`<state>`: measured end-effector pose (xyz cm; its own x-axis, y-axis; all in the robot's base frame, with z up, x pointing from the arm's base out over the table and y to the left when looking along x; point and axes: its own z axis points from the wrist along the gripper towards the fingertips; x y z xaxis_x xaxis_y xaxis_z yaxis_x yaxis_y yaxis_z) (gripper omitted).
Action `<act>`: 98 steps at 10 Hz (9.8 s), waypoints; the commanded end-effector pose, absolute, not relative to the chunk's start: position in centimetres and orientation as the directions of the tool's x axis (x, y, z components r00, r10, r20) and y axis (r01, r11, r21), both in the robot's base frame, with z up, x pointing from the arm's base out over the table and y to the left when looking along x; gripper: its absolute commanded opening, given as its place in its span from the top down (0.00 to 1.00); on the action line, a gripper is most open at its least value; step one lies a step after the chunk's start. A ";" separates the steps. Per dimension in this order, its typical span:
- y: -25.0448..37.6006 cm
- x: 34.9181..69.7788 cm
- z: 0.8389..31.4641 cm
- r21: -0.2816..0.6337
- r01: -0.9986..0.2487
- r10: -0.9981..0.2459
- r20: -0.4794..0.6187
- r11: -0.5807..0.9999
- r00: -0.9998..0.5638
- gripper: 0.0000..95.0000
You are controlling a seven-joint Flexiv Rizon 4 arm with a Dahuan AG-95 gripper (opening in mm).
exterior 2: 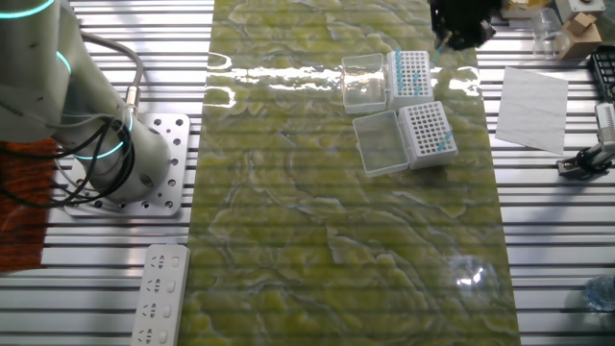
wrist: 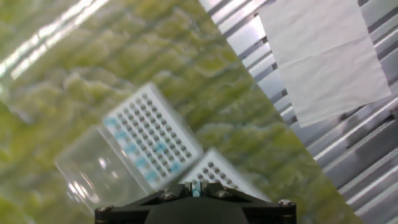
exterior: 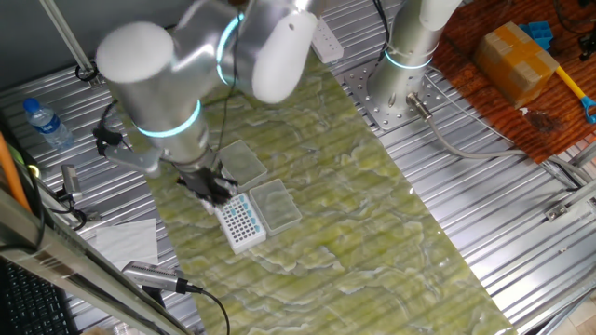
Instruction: Transfer all medium pipette tips from one holder to another
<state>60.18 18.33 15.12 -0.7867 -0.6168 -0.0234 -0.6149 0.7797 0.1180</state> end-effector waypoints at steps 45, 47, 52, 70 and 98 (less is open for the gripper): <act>17.1 58.9 11.2 0.002 -0.718 -0.718 -0.030 0.696 -0.695 0.80; 14.0 60.6 10.9 0.001 -0.754 -0.754 -0.026 0.656 -0.656 0.80; 8.8 63.6 9.8 -0.010 -0.771 -0.771 0.008 0.637 -0.637 0.80; 3.7 62.6 7.4 -0.054 -0.842 -0.843 -0.004 0.537 -0.538 0.80; 7.4 61.9 18.7 -0.008 -0.840 -0.836 0.099 0.542 -0.540 1.00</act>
<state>61.98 6.96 17.23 -0.5413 -0.8364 0.0861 -0.8402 0.5421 -0.0158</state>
